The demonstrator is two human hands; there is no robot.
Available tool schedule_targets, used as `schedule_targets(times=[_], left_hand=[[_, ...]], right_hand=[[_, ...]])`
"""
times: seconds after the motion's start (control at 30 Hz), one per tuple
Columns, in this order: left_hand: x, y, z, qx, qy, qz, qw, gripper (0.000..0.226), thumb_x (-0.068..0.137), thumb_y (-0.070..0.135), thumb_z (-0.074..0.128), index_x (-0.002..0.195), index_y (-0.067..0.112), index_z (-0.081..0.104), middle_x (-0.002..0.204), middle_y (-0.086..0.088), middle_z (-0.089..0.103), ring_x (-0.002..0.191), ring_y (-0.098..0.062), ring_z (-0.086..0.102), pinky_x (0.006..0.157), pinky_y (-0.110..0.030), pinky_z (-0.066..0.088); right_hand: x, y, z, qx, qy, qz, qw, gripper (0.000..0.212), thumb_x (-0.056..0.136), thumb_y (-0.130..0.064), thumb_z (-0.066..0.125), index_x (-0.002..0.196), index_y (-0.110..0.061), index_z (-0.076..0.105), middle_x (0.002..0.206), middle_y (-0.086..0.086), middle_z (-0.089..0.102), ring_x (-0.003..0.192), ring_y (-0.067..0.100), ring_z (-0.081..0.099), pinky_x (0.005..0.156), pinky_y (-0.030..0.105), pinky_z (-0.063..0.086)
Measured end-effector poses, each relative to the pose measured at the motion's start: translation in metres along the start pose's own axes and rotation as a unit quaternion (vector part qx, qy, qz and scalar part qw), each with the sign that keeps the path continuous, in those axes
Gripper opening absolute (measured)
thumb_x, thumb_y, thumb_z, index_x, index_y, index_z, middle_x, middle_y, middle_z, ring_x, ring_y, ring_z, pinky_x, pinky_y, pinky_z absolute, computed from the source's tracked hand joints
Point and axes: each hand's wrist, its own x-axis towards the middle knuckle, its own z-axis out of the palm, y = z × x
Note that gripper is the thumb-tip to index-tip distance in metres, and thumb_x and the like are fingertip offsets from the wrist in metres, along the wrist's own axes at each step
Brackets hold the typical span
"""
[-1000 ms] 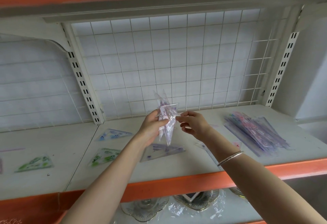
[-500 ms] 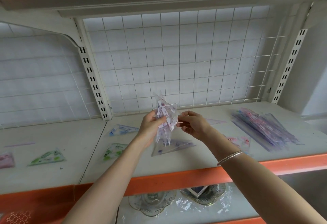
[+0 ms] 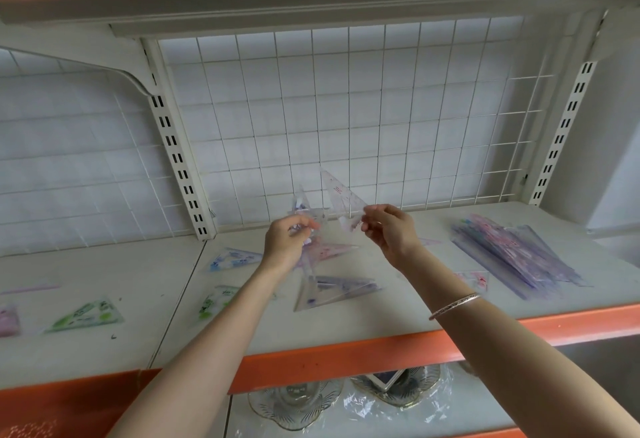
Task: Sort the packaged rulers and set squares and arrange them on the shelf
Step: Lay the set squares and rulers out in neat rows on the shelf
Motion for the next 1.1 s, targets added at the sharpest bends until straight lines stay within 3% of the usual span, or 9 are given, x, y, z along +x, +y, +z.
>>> schedule_targets(times=[0.2,0.33,0.43,0.53,0.6,0.7,0.8,0.87,1.1], left_hand=[[-0.009,0.009,0.006,0.210,0.064,0.159,0.962,0.025,0.095,0.004,0.051,0.113,0.007,0.068,0.114,-0.007,0.062,0.098,-0.022,0.060,0.083,-0.021,0.043],[-0.013,0.018,0.010,0.255,-0.013,0.172,0.951,0.035,0.096,0.028,0.056,0.124,0.008,0.062,0.122,-0.004,0.056,0.107,-0.020,0.057,0.088,-0.024,0.040],[-0.014,0.019,0.012,0.269,-0.038,0.183,0.945,0.039,0.090,0.033,0.064,0.120,0.009,0.065,0.118,-0.002,0.058,0.103,-0.020,0.058,0.084,-0.028,0.043],[-0.014,0.018,0.010,0.267,-0.002,0.196,0.943,0.023,0.091,0.022,0.064,0.108,0.008,0.071,0.106,-0.005,0.063,0.093,-0.023,0.060,0.071,-0.023,0.038],[-0.012,0.018,0.006,0.233,0.041,0.176,0.956,0.020,0.090,0.021,0.064,0.101,0.008,0.073,0.099,-0.006,0.066,0.086,-0.020,0.059,0.067,-0.021,0.035],[-0.009,0.022,0.000,0.151,0.070,0.114,0.979,0.019,0.088,0.021,0.068,0.096,0.006,0.075,0.094,-0.004,0.070,0.083,-0.014,0.061,0.067,-0.016,0.039],[-0.003,0.021,-0.008,0.016,0.042,0.015,0.999,0.016,0.084,0.016,0.071,0.095,0.006,0.075,0.089,-0.003,0.070,0.080,-0.016,0.064,0.066,-0.013,0.051],[0.001,0.018,-0.011,-0.075,0.023,-0.045,0.996,0.014,0.080,0.014,0.073,0.092,0.008,0.076,0.088,-0.009,0.072,0.082,-0.025,0.068,0.079,-0.031,0.058],[0.002,0.005,-0.017,-0.088,-0.014,-0.089,0.992,0.016,0.081,0.014,0.074,0.096,0.008,0.076,0.091,-0.005,0.075,0.089,-0.021,0.070,0.084,-0.035,0.057]], right_hand=[[-0.005,-0.003,0.007,-0.230,0.063,-0.136,0.962,0.021,0.084,0.007,0.049,0.094,-0.006,0.061,0.062,0.009,0.056,0.048,0.022,0.061,0.053,0.028,0.052],[-0.012,-0.004,0.018,-0.300,0.047,-0.156,0.940,0.013,0.085,0.002,0.055,0.085,0.002,0.068,0.063,0.012,0.066,0.053,0.022,0.067,0.062,0.030,0.059],[-0.014,-0.006,0.025,-0.318,0.031,-0.164,0.933,0.009,0.084,-0.002,0.061,0.081,0.002,0.069,0.067,0.012,0.069,0.055,0.018,0.069,0.059,0.023,0.058],[-0.015,-0.008,0.030,-0.277,-0.006,-0.163,0.947,0.008,0.084,-0.006,0.066,0.081,0.000,0.069,0.066,0.009,0.069,0.056,0.020,0.070,0.068,0.032,0.060],[-0.013,-0.007,0.030,-0.285,-0.022,-0.187,0.940,0.009,0.084,-0.011,0.067,0.090,-0.005,0.070,0.068,0.003,0.068,0.057,0.014,0.067,0.068,0.023,0.057],[-0.009,-0.004,0.024,-0.415,-0.006,-0.256,0.873,0.026,0.079,-0.012,0.073,0.105,-0.014,0.068,0.092,0.000,0.062,0.070,0.010,0.055,0.062,0.005,0.039],[-0.003,0.002,0.018,-0.526,-0.020,-0.281,0.803,0.044,0.074,-0.010,0.074,0.116,-0.019,0.063,0.112,0.002,0.060,0.096,0.016,0.051,0.073,0.015,0.035],[-0.001,0.005,0.017,-0.560,-0.019,-0.280,0.779,0.048,0.075,-0.010,0.073,0.121,-0.020,0.060,0.114,0.001,0.061,0.107,0.019,0.049,0.079,0.022,0.038],[-0.001,0.002,0.020,-0.616,-0.054,-0.311,0.721,0.038,0.082,-0.007,0.067,0.119,-0.010,0.061,0.112,0.007,0.061,0.100,0.025,0.058,0.083,0.032,0.047]])
